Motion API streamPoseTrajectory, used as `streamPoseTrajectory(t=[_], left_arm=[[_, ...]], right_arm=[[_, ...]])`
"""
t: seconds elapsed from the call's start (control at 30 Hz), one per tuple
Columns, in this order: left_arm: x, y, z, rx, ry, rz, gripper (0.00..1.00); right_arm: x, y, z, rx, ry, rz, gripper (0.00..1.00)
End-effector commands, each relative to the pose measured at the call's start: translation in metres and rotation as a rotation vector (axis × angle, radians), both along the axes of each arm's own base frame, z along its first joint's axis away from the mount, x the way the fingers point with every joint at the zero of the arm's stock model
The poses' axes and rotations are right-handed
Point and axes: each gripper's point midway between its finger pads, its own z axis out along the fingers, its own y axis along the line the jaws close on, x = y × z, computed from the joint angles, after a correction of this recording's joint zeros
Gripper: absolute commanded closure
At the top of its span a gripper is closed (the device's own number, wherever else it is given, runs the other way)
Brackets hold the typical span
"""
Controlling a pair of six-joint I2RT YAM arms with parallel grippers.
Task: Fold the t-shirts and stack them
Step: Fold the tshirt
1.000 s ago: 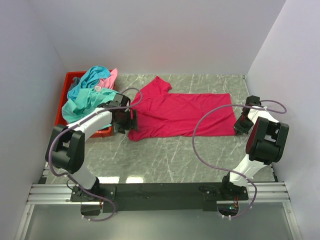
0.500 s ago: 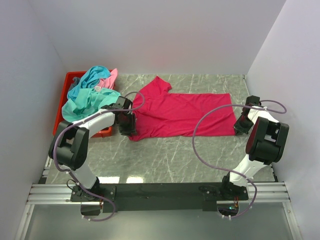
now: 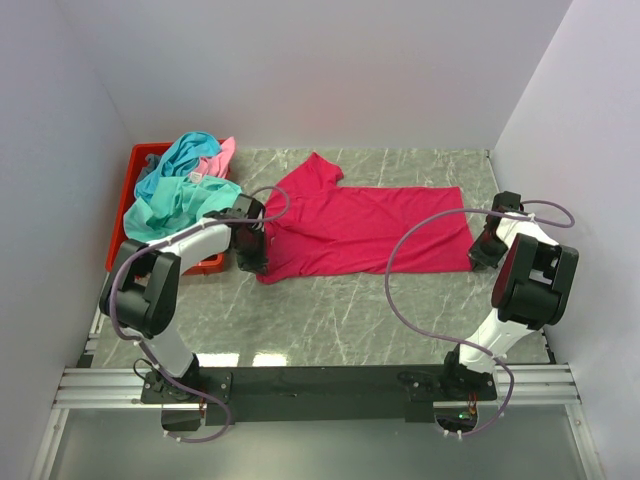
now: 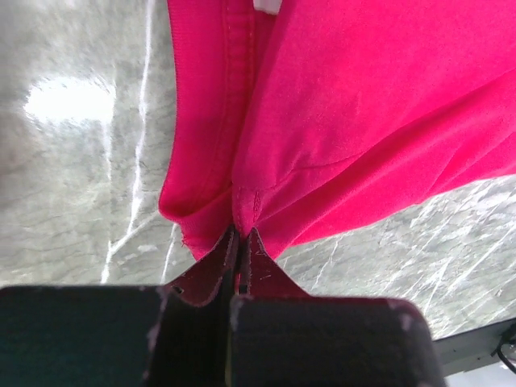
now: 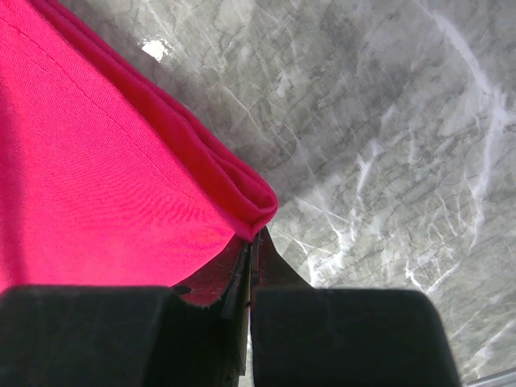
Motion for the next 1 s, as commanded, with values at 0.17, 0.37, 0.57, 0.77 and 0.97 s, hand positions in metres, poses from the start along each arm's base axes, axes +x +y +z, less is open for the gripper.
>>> streamPoseTrajectory(t=[0.17, 0.37, 0.57, 0.77, 0.97], left_arm=[[0.020, 0.015, 0.026, 0.055, -0.055, -0.036, 1.00], [0.023, 0.022, 0.018, 0.070, -0.037, -0.018, 1.00], [0.032, 0.021, 0.011, 0.077, -0.033, 0.006, 1.00], [0.043, 0.012, 0.014, 0.043, -0.045, 0.011, 0.92], [0.041, 0.005, 0.029, -0.017, -0.069, 0.042, 0.59]], right_arm=[[-0.002, -0.022, 0.006, -0.084, 0.018, -0.014, 1.00], [-0.005, -0.028, 0.009, -0.111, 0.029, -0.020, 1.00], [-0.007, -0.030, 0.008, -0.115, 0.037, -0.020, 1.00], [-0.006, -0.027, 0.006, -0.098, 0.037, -0.014, 1.00], [0.001, -0.022, 0.016, -0.075, -0.022, -0.002, 0.95]])
